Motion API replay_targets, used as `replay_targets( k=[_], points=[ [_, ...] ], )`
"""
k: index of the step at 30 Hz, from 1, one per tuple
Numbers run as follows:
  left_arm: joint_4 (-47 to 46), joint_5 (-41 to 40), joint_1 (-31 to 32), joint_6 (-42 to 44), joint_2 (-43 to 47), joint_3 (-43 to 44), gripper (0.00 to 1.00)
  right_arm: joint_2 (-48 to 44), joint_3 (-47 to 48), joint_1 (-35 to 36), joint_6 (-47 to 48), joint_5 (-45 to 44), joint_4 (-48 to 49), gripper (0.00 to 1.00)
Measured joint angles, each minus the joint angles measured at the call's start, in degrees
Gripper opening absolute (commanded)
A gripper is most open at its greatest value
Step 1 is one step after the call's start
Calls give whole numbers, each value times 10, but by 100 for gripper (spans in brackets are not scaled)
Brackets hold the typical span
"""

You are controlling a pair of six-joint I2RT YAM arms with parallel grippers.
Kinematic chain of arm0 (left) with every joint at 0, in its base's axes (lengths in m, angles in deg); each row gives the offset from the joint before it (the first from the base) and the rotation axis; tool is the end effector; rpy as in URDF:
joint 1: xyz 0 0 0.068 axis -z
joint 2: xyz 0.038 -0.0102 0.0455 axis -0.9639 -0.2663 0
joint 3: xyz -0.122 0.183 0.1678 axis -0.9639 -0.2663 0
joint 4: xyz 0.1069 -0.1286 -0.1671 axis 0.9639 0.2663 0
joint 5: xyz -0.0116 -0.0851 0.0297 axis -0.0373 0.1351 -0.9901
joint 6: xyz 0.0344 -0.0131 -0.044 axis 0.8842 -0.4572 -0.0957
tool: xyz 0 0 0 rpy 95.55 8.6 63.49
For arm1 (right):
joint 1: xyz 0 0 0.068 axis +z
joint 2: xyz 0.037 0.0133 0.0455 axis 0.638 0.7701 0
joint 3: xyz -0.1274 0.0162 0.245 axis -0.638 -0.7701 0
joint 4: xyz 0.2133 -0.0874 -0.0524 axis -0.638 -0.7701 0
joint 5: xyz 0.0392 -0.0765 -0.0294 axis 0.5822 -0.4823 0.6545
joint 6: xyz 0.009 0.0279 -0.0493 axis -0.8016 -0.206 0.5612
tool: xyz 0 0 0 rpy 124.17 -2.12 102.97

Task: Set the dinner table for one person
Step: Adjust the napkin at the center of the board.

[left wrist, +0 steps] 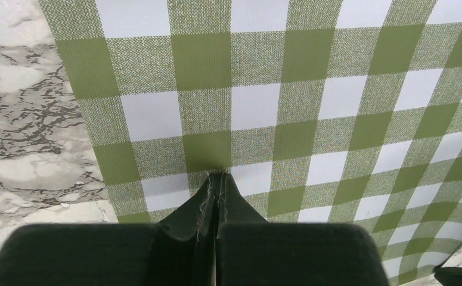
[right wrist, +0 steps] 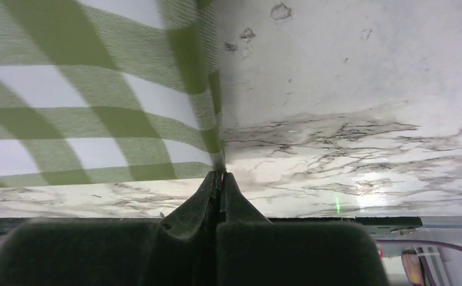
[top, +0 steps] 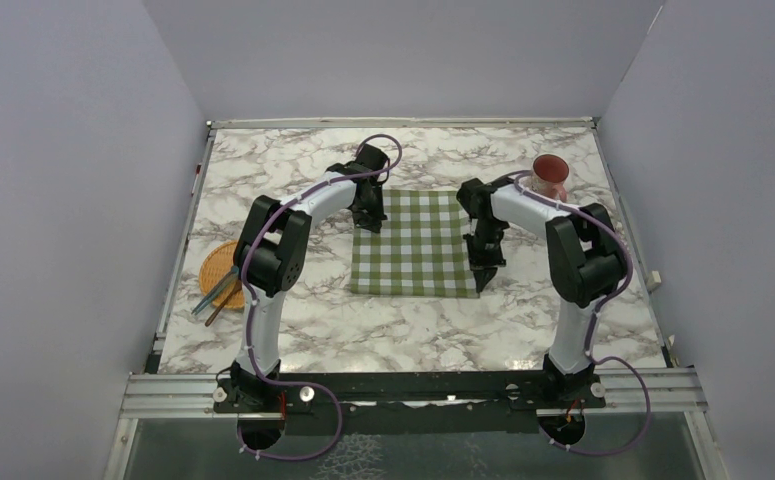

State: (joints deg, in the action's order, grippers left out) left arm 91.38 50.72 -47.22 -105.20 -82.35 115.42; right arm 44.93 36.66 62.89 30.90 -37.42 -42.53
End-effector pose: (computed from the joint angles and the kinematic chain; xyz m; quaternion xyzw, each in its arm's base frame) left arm 0.3747 -0.1967 0.1811 -0.0138 0.9782 -0.1262 0.1643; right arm 0.2806 0.1240 0.1673 -0.0094 -0.9954 -0.0025 0.0953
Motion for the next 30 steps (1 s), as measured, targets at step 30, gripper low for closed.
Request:
replay_targets(
  k=[30],
  points=[
    [0, -4, -2, 1, 4, -2, 0, 187, 372, 0, -8, 10, 22, 1]
  ],
)
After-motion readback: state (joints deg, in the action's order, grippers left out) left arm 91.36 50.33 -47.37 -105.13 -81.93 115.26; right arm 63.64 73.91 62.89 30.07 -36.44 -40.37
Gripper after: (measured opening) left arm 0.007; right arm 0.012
